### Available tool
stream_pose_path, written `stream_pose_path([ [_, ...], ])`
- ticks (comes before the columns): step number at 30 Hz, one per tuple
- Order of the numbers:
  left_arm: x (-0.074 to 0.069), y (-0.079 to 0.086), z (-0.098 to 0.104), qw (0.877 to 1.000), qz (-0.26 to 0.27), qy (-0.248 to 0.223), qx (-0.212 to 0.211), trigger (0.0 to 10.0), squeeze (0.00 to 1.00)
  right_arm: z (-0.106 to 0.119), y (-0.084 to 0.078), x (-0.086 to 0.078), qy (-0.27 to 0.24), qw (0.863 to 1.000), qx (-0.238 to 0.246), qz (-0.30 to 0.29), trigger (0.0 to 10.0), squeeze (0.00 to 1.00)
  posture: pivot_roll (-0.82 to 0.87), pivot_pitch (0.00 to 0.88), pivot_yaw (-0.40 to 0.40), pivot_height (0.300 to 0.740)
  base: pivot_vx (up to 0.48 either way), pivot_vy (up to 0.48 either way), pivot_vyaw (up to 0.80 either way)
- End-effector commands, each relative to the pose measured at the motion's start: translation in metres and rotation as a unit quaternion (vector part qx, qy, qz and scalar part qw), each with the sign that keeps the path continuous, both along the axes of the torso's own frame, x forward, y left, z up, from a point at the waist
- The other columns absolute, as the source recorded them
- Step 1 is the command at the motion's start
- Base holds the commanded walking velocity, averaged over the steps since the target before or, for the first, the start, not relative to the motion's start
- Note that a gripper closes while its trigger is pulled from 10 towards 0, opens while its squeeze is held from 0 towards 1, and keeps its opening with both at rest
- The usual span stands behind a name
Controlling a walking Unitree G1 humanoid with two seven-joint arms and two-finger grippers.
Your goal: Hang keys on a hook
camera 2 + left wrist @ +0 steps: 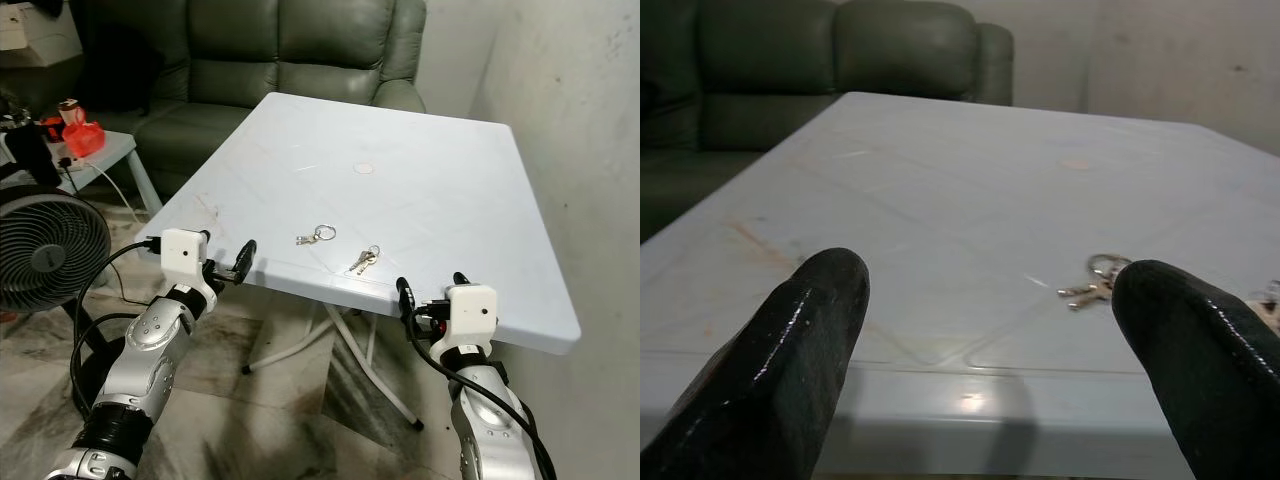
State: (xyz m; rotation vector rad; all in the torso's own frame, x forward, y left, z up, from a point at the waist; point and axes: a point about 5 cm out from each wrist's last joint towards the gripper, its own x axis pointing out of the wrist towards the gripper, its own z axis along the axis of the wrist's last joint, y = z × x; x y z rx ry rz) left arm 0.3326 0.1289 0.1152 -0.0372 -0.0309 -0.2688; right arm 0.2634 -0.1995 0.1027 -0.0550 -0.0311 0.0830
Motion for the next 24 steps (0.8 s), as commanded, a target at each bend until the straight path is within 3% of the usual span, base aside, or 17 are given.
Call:
stream_pose_path([
  [1,0.0016,0.0035,0.0048,1.0,0.007,-0.008,0.004,10.0,0.0,0.0025,0.0005,0.0012,-0.001,1.0,0.0,-0.002,10.0,0.0,-0.04,0.0,-0.038,0.74,0.0,0.0,0.0],
  [16,0.0012,0.0049,0.0036,1.0,0.007,-0.004,0.005,10.0,0.0,0.0011,0.0007,0.0008,0.003,1.0,0.002,-0.005,10.0,0.0,-0.04,0.0,-0.039,0.74,0.0,0.0,0.0],
  [24,0.0008,0.0056,0.0033,1.0,0.006,-0.002,0.007,10.0,0.0,-0.0009,0.0032,-0.0004,0.007,1.0,0.004,-0.003,10.0,0.0,-0.03,0.0,-0.036,0.74,0.0,0.476,0.0],
])
